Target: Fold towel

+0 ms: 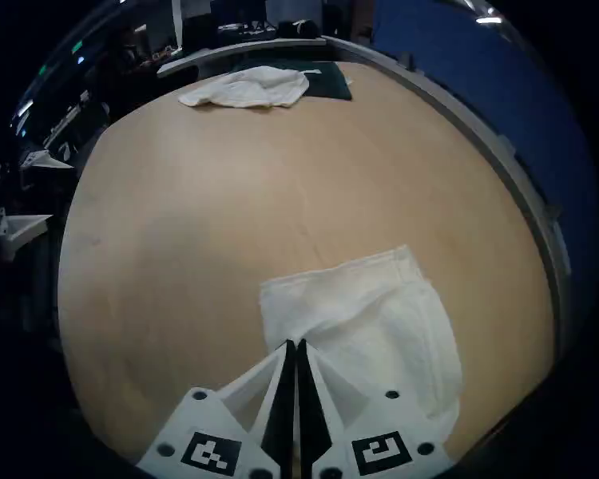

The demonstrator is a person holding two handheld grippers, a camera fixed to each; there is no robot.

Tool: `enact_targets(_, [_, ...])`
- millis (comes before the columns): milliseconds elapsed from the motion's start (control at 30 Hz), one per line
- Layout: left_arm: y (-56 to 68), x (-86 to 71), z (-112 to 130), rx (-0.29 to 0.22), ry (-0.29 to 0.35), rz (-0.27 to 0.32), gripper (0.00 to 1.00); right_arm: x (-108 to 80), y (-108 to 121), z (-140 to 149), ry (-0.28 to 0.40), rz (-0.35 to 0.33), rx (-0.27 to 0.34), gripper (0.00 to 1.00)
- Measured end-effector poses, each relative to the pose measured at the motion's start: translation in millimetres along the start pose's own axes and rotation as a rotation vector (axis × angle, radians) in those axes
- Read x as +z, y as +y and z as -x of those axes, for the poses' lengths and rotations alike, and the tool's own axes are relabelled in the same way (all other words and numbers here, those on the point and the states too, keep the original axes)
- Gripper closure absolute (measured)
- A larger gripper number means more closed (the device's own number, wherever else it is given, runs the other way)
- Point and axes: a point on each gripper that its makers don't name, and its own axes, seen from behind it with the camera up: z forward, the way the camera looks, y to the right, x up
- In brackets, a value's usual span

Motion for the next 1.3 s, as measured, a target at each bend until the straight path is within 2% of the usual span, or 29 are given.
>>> enact_targets(167, [-0.2,-1.1,-2,0.004,0.001,-0.002,0.05,-0.4,0,0,0.005,0.003,0.001,0.98])
enact_targets(267, [0.2,-1.9,-2,0.006,0.002,-0.003,0.05,-0.9,0,0,0.009,0.005,0.001,0.94])
enact_targets(367, [0.9,-2.1,-2,0.007,0.002,-0.003,0.05,-3.7,0,-1,0.021,0.009,0.004,0.84])
enact_targets(500, [2.0,-1.9,-2,0.007,0.001,-0.003,0.05,-11.7,1,-3,0.038,0.015,0.001,0.58])
enact_targets(700, [2.4,-2.7,-4,0.004,0.003,-0.004,0.05,-28.9,5,-4,0.067,0.034,-0.010,0.46])
enact_targets(900, [3.6,-2.8,-7,0.007,0.004,-0.004,0.05,-47.1,9,0,0.097,0.049,0.014,0.40])
enact_targets(1067, [7.0,-2.7,-9,0.010,0.005,0.002,0.05,-63.2,14,11,0.115,0.071,0.047,0.39])
enact_targets(1233, [11.6,-2.1,-11,0.017,0.005,0.008,0.05,-76.5,18,37,0.111,0.094,0.087,0.38])
enact_targets(1300, [13.2,-1.8,-12,0.020,0.005,0.011,0.05,-80.4,19,49,0.104,0.101,0.104,0.33])
